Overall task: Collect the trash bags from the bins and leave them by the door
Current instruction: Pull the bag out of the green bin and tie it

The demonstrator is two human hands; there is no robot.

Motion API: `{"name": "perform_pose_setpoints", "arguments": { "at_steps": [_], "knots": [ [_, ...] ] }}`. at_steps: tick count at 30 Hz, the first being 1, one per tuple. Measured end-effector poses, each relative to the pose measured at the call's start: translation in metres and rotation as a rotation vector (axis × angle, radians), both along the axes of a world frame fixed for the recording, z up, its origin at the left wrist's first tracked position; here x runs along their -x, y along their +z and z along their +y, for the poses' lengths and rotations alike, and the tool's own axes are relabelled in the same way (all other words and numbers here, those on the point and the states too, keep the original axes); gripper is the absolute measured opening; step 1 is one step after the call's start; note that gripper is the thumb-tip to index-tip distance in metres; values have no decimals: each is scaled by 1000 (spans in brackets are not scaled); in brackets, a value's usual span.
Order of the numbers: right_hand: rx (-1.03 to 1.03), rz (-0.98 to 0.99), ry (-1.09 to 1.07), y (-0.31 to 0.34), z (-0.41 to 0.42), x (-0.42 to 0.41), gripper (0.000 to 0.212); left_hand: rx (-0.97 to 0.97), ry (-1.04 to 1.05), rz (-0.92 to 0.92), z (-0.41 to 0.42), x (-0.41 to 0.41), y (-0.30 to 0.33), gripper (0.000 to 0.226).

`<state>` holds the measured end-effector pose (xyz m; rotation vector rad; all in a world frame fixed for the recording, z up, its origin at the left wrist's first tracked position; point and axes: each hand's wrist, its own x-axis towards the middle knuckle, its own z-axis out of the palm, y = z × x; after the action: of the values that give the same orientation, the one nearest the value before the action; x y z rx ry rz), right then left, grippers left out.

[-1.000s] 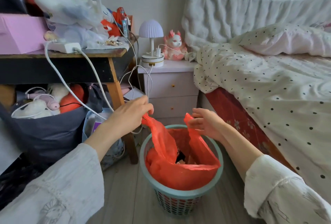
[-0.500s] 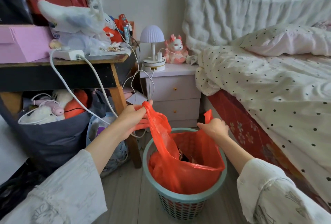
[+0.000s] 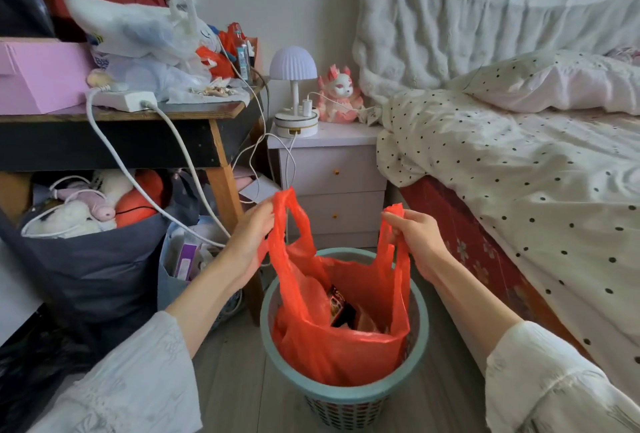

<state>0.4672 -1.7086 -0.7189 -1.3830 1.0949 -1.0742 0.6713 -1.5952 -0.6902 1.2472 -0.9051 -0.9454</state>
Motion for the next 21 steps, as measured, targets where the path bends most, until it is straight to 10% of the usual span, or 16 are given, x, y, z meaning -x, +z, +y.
{"name": "perform_pose_setpoints", "arguments": {
  "at_steps": [5, 9, 13, 21],
  "knots": [
    [278, 442, -180, -25, -2, 11, 24, 81, -60, -44, 10, 5, -36, 65],
    [318, 218, -219, -32, -1, 20, 22, -28, -81, -420, -11, 28, -57, 82],
    [167, -25, -132, -29, 1, 24, 30, -131, 85, -348, -50, 26, -60, 123],
    [106, 6, -147, -65, -6, 24, 38, -188, 38, -327, -76, 34, -102, 10]
  ]
}}
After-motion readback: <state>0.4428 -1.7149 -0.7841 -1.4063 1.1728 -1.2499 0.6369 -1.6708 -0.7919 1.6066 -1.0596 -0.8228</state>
